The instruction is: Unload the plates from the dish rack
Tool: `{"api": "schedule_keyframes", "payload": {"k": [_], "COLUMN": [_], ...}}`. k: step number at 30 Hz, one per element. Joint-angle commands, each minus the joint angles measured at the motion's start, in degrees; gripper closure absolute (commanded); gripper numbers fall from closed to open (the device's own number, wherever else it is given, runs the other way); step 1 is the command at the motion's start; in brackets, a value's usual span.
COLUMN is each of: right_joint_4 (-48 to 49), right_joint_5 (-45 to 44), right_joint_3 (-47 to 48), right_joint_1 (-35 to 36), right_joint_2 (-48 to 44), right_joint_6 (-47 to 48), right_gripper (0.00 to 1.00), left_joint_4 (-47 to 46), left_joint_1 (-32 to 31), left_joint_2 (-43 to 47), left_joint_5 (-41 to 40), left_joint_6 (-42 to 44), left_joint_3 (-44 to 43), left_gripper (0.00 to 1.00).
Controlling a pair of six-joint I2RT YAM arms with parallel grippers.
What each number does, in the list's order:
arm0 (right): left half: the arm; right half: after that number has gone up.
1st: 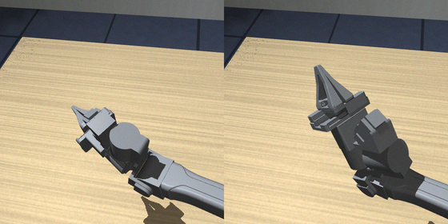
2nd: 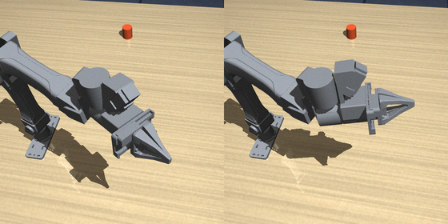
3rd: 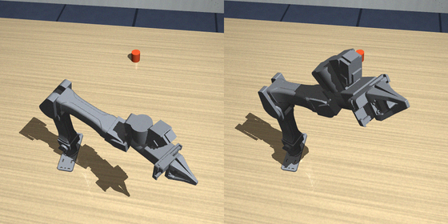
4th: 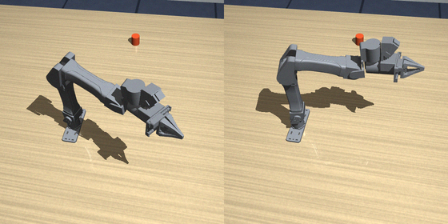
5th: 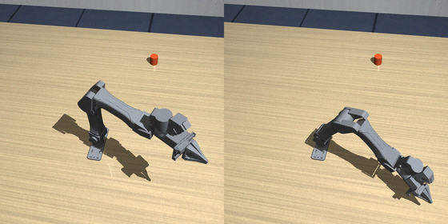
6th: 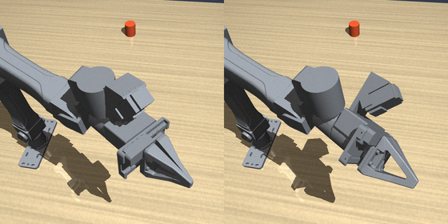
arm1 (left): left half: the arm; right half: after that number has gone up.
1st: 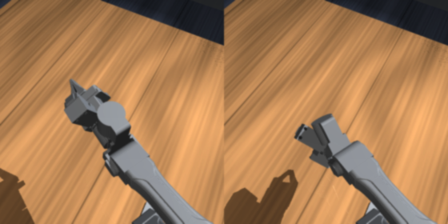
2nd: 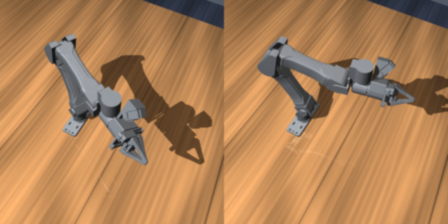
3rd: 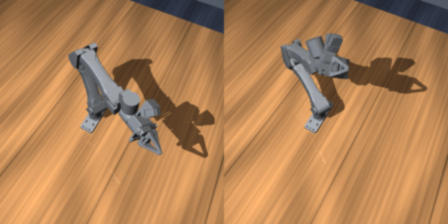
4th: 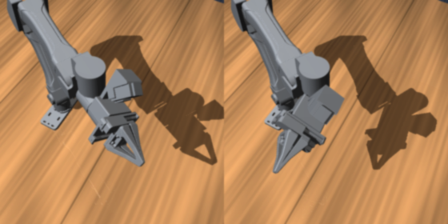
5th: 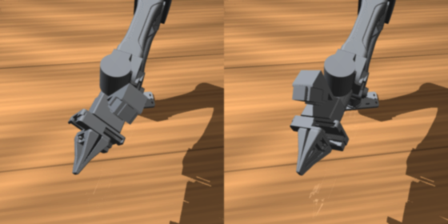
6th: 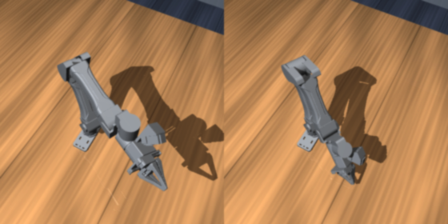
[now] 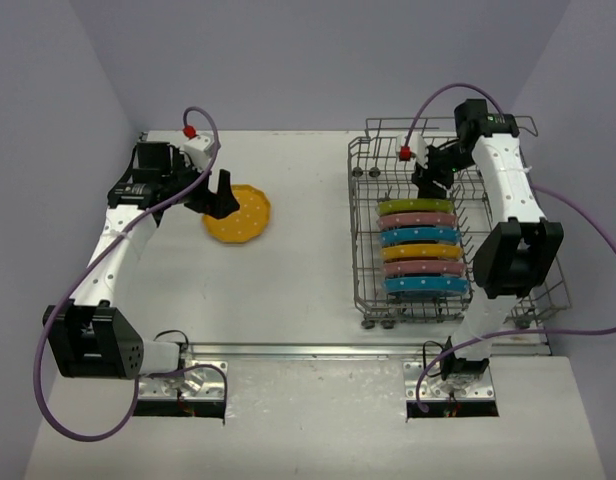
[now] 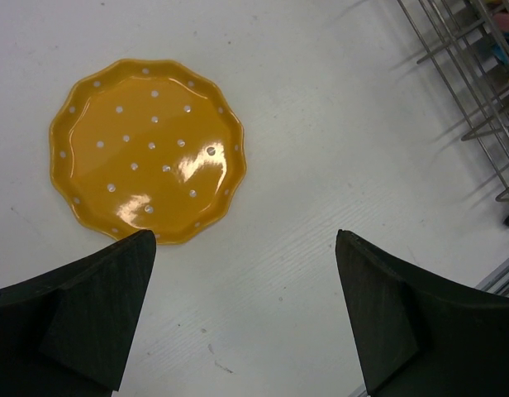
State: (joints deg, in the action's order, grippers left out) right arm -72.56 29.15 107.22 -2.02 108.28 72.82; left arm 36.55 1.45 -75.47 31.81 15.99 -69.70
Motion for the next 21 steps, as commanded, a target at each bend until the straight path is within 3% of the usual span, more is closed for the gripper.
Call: {"api": "schedule_keyframes", "payload": {"k": [1,7,14,21], "right_joint_4": [-13.86,-13.83,-13.83,-13.83], "right_joint_5": [0.29,1.97,4.66,2.91], "right_joint_3": [-2.58,1.80,14.74,4.48], "right_joint_1": [0.11,0.00,-0.06,0.00], "right_joint_2": [-2.28,-1.96,-1.63,-7.24], "right_joint_6": [0.66,-0.69,-3.74,-0.46], "right_gripper": [0.42,0.40,0.39,0.39], "left_joint_4": [-2.48,-2.54,-2.36,-1.92], "left_joint_1": [-0.31,-0.24,-0.31,-0.40], "left_joint_2": [-0.09,0.04,1.34,1.81], "left_joint_5": [1.15,1.50,1.67,2.12], "left_joint_6": [-0.42,-0.76,-1.00,-1.15], "left_joint_3": [-0.20,0.69,0.92,0.36], "left_gripper": [0.12,0.11,0.09,0.07]}}
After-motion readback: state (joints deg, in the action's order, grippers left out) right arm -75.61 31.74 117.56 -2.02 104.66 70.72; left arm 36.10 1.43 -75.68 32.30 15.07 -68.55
